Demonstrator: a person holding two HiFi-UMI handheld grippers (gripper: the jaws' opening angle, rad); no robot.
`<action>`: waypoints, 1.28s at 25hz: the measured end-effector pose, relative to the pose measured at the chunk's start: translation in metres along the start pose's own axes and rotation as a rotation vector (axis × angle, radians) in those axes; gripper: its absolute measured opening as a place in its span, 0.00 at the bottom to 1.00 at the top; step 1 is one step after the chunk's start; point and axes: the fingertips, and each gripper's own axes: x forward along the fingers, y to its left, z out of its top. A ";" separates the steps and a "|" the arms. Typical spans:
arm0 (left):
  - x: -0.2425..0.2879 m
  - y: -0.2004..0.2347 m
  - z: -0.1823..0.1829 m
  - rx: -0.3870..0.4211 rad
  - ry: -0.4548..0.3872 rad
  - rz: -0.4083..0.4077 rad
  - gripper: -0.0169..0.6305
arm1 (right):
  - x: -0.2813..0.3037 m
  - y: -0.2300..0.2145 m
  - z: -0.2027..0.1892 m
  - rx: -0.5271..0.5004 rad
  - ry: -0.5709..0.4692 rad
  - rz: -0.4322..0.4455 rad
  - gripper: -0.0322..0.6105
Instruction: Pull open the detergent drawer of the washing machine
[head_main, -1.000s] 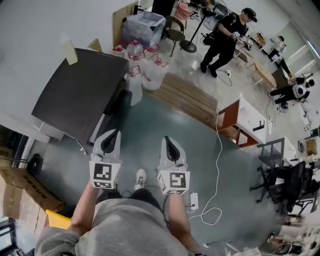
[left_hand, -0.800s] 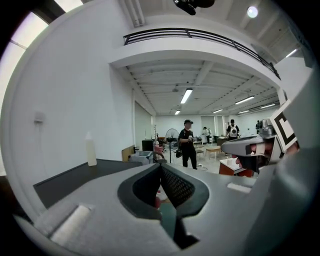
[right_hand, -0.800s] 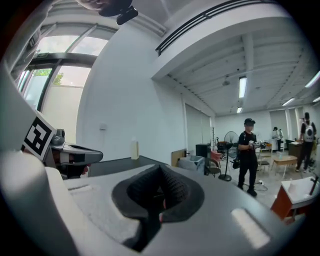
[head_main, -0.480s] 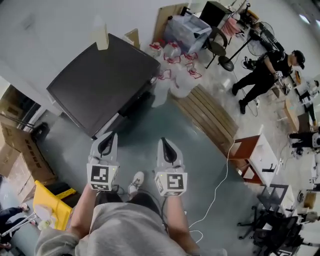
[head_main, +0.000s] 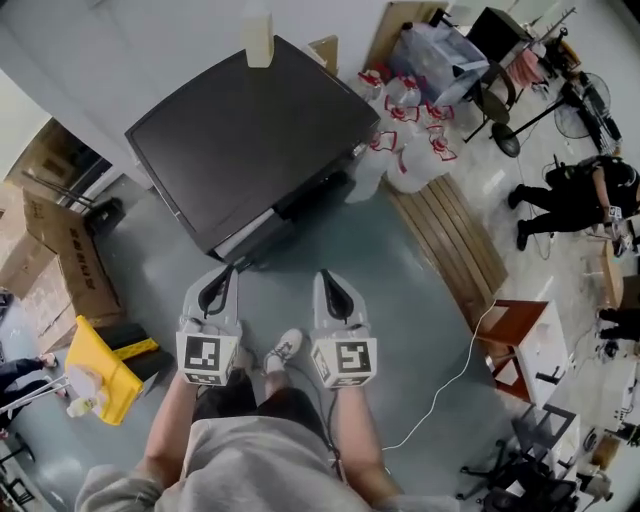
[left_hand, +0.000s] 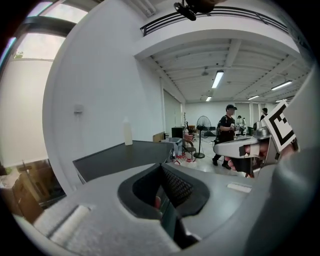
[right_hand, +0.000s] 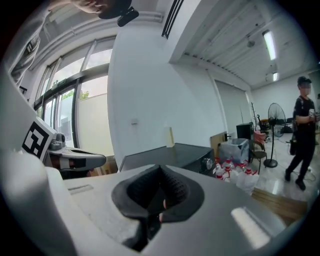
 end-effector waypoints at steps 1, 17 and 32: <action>0.000 0.003 -0.007 -0.006 0.009 0.004 0.04 | 0.005 0.002 -0.007 0.009 0.013 0.011 0.06; -0.003 0.038 -0.139 -0.071 0.162 0.078 0.04 | 0.076 0.048 -0.131 0.260 0.092 0.222 0.06; -0.010 0.043 -0.203 -0.089 0.260 0.108 0.04 | 0.122 0.061 -0.180 0.961 -0.014 0.607 0.57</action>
